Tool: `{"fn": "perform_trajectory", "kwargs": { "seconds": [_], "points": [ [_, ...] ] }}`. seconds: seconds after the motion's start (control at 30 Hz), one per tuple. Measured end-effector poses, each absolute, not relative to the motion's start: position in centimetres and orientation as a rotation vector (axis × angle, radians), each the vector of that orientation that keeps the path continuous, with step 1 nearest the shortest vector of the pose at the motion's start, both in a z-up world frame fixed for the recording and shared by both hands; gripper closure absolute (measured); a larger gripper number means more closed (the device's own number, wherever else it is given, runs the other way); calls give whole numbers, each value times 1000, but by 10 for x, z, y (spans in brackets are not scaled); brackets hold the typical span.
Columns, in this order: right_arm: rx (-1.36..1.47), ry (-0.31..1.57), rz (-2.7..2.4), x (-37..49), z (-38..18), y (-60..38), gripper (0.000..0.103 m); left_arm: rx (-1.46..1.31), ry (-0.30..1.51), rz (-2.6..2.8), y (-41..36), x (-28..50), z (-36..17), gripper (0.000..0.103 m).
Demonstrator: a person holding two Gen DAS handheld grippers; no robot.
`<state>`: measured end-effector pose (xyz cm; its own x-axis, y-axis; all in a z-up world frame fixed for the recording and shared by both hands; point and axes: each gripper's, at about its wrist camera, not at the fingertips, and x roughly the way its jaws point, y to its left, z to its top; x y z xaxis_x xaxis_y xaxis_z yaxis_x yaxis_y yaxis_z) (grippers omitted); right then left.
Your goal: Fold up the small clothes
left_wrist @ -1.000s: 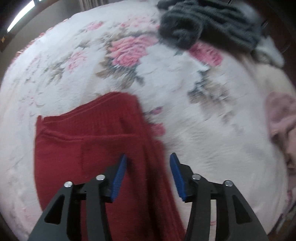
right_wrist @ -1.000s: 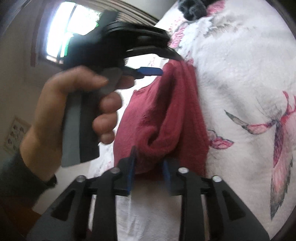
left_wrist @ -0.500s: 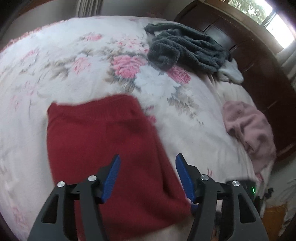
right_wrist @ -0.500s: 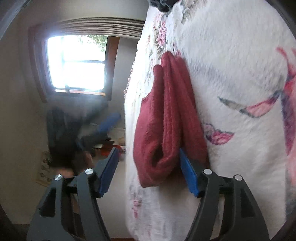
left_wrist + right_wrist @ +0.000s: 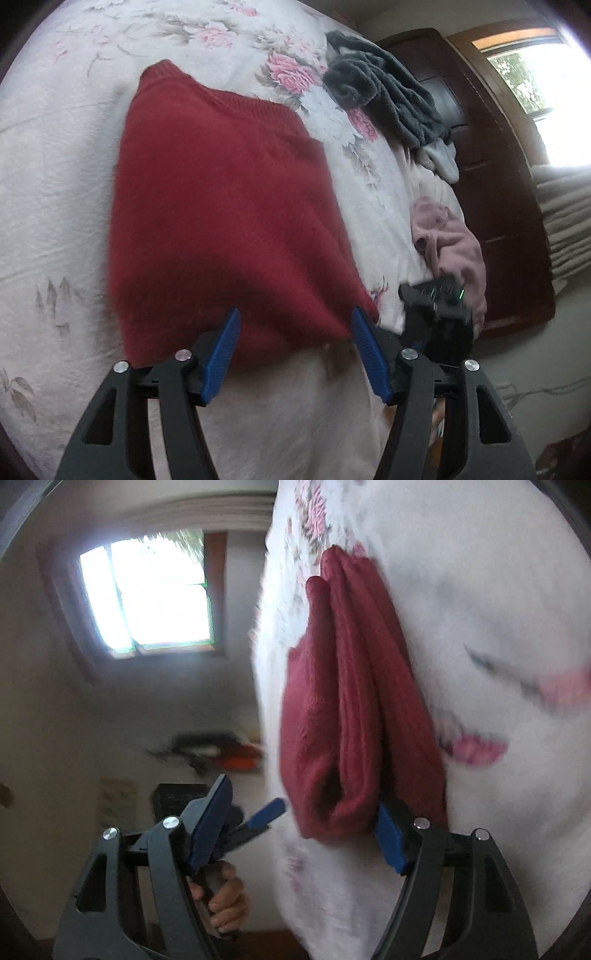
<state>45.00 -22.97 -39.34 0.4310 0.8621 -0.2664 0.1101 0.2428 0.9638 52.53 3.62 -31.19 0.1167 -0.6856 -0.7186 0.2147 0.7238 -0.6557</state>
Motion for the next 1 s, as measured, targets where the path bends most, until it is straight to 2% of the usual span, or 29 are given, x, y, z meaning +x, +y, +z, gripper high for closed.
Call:
{"fn": "perform_trajectory", "kwargs": {
  "seconds": [0.33,0.43,0.47,0.5,0.57,0.6,0.73,0.9,1.0],
  "points": [
    [921,1305,631,556,-358,-199,32,-531,1266,-708,65,502,-304,40],
    [900,1341,568,575,-364,-195,36,-533,1262,-708,71,499,-299,40],
    [890,1346,547,578,-365,-196,44,-532,1259,-709,73,498,-297,40],
    [878,1344,527,580,-364,-196,62,-532,1258,-711,74,499,-296,40],
    [814,1327,493,577,-362,-196,85,-529,1256,-717,74,501,-294,40],
    [766,1292,482,570,-354,-195,88,-531,1256,-720,73,502,-294,40],
    [655,1134,443,537,-329,-201,90,-530,1245,-766,63,505,-291,42],
    [642,1149,381,530,-356,-196,90,-518,1254,-790,46,512,-296,42],
    [636,1116,342,532,-350,-208,90,-513,1274,-800,37,514,-302,42]
  ]
}}
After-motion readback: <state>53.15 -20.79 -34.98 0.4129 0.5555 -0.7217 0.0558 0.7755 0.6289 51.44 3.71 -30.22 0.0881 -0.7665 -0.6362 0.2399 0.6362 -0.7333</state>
